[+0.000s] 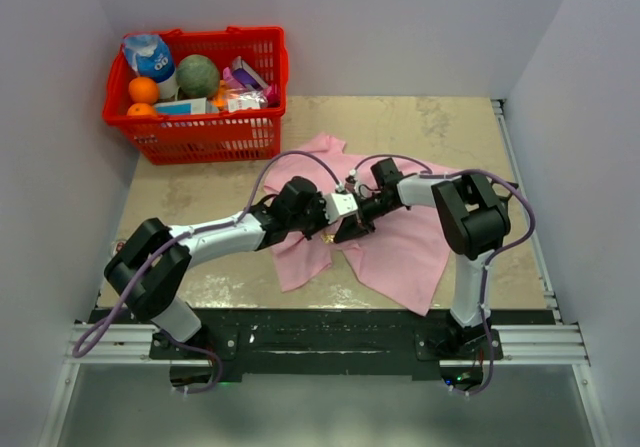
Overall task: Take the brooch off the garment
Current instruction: Remove the brooch from the clothes.
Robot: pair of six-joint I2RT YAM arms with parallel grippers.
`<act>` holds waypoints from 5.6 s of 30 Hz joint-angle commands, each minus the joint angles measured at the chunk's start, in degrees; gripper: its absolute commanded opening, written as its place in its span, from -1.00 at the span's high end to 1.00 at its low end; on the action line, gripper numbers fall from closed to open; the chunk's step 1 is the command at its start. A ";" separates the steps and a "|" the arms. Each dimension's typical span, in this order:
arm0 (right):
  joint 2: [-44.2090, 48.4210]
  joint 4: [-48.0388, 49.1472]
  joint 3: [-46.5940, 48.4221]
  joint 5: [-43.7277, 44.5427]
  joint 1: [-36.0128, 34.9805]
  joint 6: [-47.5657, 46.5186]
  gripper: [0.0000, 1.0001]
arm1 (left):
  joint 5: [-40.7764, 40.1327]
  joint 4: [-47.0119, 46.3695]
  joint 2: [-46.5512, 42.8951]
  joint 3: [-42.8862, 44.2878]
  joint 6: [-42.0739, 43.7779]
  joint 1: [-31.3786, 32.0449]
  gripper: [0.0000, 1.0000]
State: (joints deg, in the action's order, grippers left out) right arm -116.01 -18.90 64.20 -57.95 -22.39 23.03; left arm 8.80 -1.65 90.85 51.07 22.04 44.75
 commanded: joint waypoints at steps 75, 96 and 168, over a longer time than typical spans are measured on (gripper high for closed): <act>12.47 -1.23 -4.70 14.62 0.68 14.33 0.26 | 39.37 -13.55 14.71 4.30 -56.50 -17.24 1.00; 8.78 3.25 -3.47 14.01 0.95 16.96 0.49 | 39.89 -13.56 13.39 3.07 -56.23 -17.33 1.00; -4.67 -1.58 1.27 -1.90 3.32 -3.34 1.00 | 29.15 16.51 24.73 16.52 -32.06 -13.82 1.00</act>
State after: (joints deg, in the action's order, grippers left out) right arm -120.01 -19.05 64.71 -59.77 -19.70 21.28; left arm 41.36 12.75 113.67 67.35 -12.62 31.24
